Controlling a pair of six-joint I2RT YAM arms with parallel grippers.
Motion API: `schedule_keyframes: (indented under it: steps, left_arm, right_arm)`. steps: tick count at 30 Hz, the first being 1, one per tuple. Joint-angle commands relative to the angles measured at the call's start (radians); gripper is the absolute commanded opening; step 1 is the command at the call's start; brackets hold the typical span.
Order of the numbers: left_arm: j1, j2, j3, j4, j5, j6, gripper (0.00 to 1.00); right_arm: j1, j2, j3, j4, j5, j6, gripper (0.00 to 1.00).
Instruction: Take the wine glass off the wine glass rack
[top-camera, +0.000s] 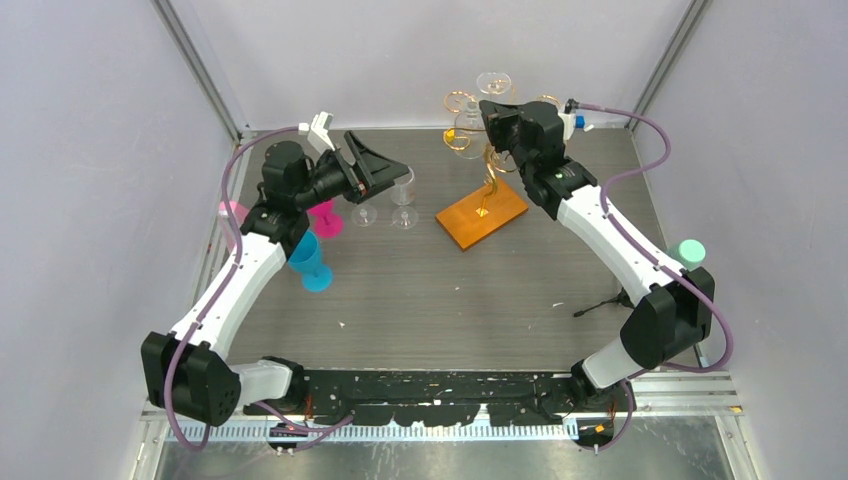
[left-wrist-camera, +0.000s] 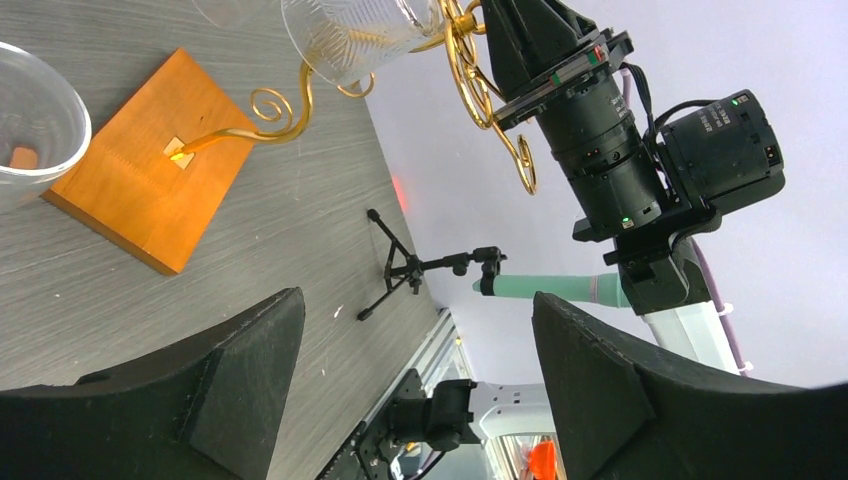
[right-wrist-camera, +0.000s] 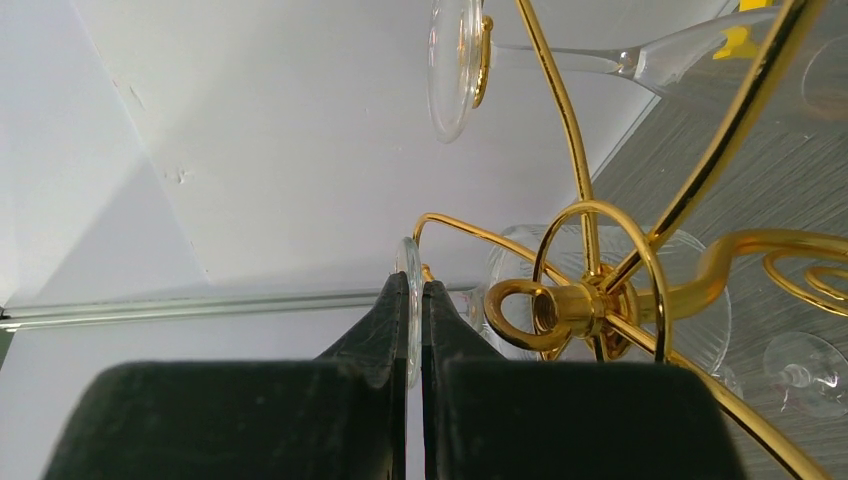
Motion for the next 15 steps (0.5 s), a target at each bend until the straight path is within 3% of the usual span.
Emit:
schedule_keyframes:
  steps: [1,15]
  left_arm:
    - [-0.004,0.000,0.033,0.064,0.022,-0.013,0.86]
    - [-0.003,-0.029,0.027,-0.009,-0.042,0.055,0.86]
  right_arm:
    - [-0.003,-0.068,0.023,0.202,-0.040,0.011,0.00]
    - [-0.003,0.026,0.103,0.255,-0.214,-0.025,0.00]
